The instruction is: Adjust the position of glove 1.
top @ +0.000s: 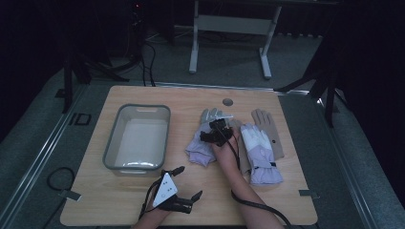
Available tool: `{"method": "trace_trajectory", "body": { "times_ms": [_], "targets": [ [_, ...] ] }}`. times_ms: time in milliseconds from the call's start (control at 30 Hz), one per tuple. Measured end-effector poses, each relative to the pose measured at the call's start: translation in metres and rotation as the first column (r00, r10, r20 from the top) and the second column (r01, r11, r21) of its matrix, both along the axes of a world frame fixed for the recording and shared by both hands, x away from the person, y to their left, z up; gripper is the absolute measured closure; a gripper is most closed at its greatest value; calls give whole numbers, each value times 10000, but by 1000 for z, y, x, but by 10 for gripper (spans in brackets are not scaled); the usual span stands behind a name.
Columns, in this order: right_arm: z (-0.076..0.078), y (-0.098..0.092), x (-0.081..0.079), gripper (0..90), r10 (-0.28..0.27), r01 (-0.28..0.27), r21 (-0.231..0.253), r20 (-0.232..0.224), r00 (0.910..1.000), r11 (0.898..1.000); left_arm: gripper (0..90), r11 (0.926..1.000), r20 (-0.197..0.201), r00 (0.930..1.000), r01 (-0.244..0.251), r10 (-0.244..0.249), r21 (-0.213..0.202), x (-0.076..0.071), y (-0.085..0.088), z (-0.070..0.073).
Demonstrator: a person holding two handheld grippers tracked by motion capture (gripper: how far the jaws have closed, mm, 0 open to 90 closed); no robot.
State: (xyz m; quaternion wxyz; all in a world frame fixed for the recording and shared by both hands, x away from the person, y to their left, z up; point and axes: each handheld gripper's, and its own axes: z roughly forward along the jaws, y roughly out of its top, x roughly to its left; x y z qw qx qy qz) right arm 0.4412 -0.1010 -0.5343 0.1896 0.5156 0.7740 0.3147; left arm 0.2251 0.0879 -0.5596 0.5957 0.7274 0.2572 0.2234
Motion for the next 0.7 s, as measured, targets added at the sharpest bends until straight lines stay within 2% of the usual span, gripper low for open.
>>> {"method": "trace_trajectory", "body": {
  "times_ms": [67,167,333,367,400,433,467,500,567,633,700],
  "targets": [
    [-3,1,0,194,14,-14,-81,9,10000,10000,15,10000,27,10000,-36,36,-7,0,0,0],
    [-7,0,-1,261,160,-160,0,-66,9999,9999,15,10000,-14,10000,-53,53,-27,0,0,0],
    [-8,1,-5,449,624,-624,98,20,9980,9980,15,9999,-24,9999,-102,102,-69,0,0,0],
    [-8,0,-6,526,801,-802,203,49,9968,9966,15,9999,-14,9999,-108,107,-62,0,0,0],
    [-8,0,-6,526,801,-802,203,49,9968,9966,15,9999,-10,10000,-99,99,-52,0,0,0],
    [-8,0,-6,567,861,-862,223,37,9963,9960,15,9999,-9,10000,-90,90,-46,0,0,0],
    [-7,-1,-5,662,995,-992,251,-83,9950,9947,15,9999,-9,10000,-96,96,-50,0,0,0],
    [-7,-1,-5,662,995,-992,251,-83,9950,9947,15,9999,-11,9999,-101,101,-56,0,0,0],
    [-5,-2,-3,736,1002,-994,318,-246,9947,9945,15,9999,-26,9999,-101,101,-79,0,1,0],
    [-4,-2,-2,755,1045,-1033,346,-346,9939,9940,15,9999,-26,9999,-106,106,-87,0,1,0],
    [-1,-7,3,811,1319,-1283,572,-645,9892,9901,15,9999,-36,10000,-89,88,-95,0,1,0]
  ]
}}
